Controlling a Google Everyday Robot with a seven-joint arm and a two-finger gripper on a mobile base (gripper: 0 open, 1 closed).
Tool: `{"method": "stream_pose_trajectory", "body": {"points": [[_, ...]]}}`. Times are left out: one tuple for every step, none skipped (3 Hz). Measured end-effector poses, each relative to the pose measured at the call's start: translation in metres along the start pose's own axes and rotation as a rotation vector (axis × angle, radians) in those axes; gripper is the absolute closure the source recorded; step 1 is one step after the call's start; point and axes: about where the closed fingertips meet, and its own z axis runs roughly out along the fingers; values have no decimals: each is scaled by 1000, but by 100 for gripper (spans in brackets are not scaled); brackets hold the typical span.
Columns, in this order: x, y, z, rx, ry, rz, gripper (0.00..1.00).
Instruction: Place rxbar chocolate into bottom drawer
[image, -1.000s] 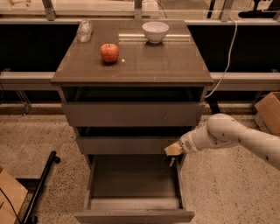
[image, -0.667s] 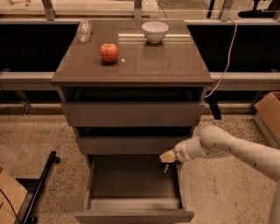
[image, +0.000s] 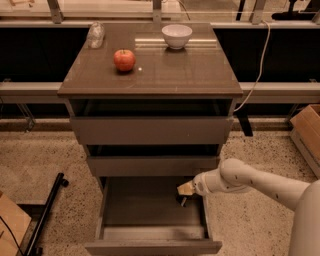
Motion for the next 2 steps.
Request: {"method": "stream_pose_trajectory", "body": {"points": [[6, 1, 13, 4, 16, 9, 100], [10, 1, 50, -12, -18, 25, 100]]}}
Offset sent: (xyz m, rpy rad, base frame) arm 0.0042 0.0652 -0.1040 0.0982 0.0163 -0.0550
